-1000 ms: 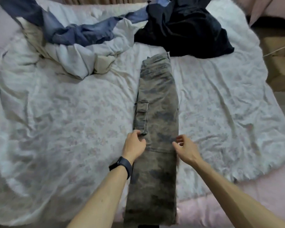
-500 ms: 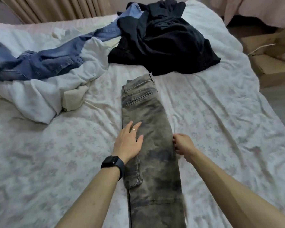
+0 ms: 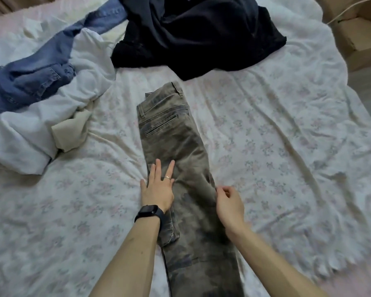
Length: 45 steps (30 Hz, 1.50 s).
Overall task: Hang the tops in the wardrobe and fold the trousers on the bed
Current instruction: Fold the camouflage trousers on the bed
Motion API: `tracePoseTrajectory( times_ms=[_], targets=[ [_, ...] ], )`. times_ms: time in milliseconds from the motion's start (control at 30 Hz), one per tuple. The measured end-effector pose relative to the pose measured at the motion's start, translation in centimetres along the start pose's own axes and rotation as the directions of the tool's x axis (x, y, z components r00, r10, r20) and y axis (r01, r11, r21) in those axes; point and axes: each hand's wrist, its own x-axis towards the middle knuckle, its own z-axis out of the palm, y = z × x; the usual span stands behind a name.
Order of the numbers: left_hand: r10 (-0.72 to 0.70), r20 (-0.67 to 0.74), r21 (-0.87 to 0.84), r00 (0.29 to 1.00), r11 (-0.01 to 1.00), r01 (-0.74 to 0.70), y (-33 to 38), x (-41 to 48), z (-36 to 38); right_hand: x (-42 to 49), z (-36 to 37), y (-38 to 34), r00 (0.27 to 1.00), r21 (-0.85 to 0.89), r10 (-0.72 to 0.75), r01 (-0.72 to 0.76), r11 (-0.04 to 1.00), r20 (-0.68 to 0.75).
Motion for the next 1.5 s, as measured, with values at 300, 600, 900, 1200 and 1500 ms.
tracePoseTrajectory(
  times_ms=[300, 600, 900, 1200, 1500],
  targets=[
    [-0.011, 0.08, -0.036, 0.997, 0.999, 0.014, 0.8, -0.1, -0.7, 1.5, -2.0, -3.0, 0.867, 0.369, 0.247, -0.42, 0.829, 0.433],
    [-0.011, 0.069, -0.011, 0.998, 1.0, 0.011, 0.6, 0.0, -0.6, 5.9, -2.1, -9.0, 0.801, 0.464, 0.294, -0.555, 0.69, 0.521],
    [0.004, 0.096, 0.022, 0.995, 1.0, -0.007, 0.6, -0.1, -1.4, 4.7, 0.2, -3.6, 0.945, 0.49, 0.2, -0.05, 0.87, -0.259],
    [0.012, -0.063, -0.093, 0.998, 0.996, -0.018, -0.9, -2.0, -1.0, 5.7, -1.0, -3.0, 0.965, -0.243, -0.125, 0.067, 0.968, -0.23],
    [-0.414, -0.069, -0.809, 0.908, 0.555, 0.192, -0.9, 8.8, -9.9, 11.0, 1.2, -13.1, 0.918, -0.256, -0.38, 0.396, 0.882, 0.111]
  ],
)
